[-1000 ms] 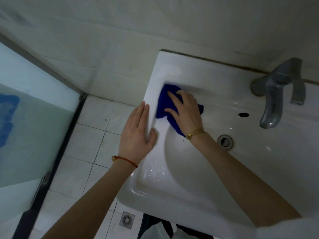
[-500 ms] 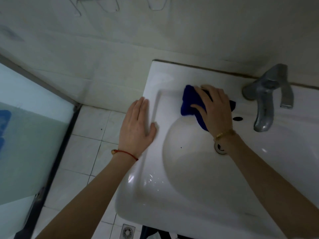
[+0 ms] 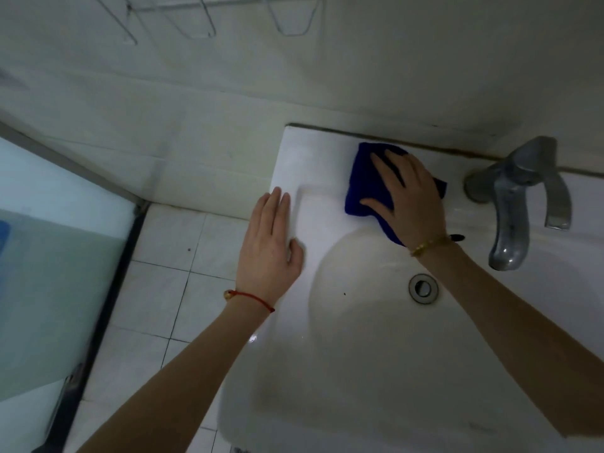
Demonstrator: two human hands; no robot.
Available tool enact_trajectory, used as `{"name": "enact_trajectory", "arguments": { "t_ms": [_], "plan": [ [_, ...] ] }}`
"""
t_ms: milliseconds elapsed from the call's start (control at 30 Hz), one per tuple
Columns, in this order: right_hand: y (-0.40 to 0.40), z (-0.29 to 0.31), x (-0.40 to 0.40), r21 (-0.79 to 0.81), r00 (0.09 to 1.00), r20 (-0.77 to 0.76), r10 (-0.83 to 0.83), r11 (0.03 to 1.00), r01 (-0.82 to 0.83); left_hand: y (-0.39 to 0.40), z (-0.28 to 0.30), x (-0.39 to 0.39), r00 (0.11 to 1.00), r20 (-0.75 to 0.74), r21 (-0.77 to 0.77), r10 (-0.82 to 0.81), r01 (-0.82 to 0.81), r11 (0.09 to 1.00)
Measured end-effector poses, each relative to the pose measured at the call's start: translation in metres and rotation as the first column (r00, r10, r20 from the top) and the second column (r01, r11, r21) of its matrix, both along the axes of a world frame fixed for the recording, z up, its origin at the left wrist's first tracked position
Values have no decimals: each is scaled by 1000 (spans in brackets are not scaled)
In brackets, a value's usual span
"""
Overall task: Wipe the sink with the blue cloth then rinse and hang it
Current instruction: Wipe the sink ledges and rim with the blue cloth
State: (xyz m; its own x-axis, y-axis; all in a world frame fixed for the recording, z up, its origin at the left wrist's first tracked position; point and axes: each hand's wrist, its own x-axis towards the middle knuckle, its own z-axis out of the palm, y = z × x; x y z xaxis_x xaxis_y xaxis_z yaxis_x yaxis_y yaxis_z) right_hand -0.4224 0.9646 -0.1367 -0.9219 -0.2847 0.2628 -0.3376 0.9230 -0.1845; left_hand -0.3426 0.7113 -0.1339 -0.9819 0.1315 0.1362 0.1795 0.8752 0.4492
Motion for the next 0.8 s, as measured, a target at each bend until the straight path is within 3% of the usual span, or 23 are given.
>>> {"name": "enact_trajectory", "arguments": {
  "t_ms": [167,300,433,533,667,800],
  "plan": [
    [-68,-3,-29,1,987,20,157,988,-157,0,-1,0,1000,16,-32,6,-5,999],
    [-37,-2,-16,-70,989,1,146,987,-145,-2,0,0,1000,1,-19,-6,6,1000],
    [18,-6,3,-58,999,17,33,998,-32,-2,-2,0,1000,11,8,-5,5,1000],
    [-4,-7,-7,-22,1000,5,7,1000,-7,0,-2,0,1000,23,14,5,-5,1000],
    [-71,-9,-28,32,989,-7,145,989,-144,0,-2,-1,1000,11,-6,13,-12,1000],
    [-42,-7,-16,6,989,-36,144,990,-144,-1,-1,-1,1000,4,0,12,-12,1000]
  ]
}}
